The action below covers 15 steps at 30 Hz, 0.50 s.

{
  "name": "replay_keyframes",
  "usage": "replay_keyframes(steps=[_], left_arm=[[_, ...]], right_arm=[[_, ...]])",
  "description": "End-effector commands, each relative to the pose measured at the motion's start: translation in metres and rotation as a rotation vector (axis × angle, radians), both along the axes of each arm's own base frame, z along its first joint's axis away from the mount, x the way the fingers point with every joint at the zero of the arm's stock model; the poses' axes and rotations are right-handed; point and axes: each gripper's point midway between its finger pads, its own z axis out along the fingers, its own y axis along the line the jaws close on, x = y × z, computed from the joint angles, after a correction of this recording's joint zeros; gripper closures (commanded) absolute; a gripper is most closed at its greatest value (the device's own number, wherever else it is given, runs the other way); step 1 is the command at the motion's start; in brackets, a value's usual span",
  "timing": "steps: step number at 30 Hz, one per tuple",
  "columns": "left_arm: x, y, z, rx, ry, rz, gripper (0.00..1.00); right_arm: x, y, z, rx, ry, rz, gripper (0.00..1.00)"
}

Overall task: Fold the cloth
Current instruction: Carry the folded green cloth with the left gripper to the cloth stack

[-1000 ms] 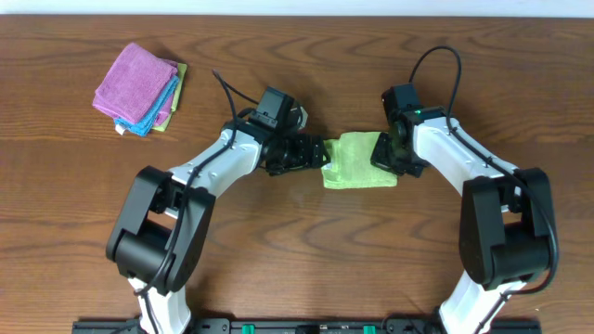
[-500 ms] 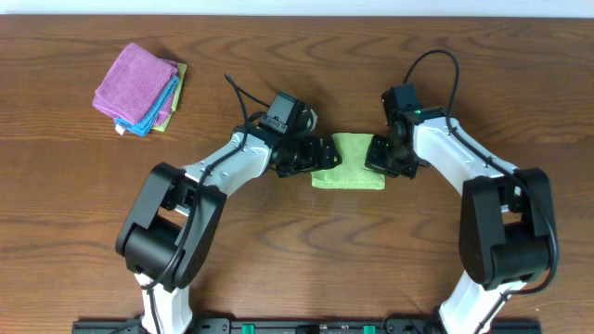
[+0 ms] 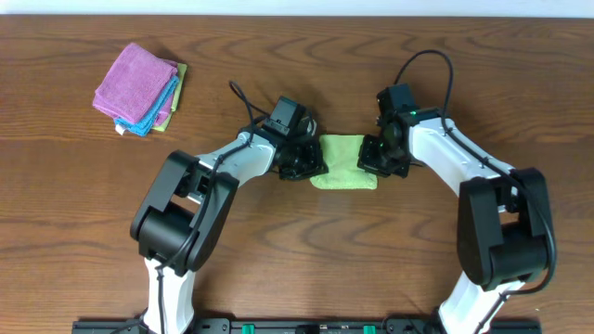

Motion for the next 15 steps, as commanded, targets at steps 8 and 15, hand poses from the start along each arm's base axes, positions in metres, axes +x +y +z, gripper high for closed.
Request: replay_keyframes(steps=[8,15], left_arm=[[0.04,0.048,0.039,-0.099,-0.019,0.135,0.94],[0.106,0.151,0.214,-0.213,-0.438,0.367,0.94]], right_arm=[[0.019,-0.061,0.053,-0.072,-0.052,-0.041,0.99],[0.012,-0.091,0.094,-0.075,-0.119,-0.08,0.98]])
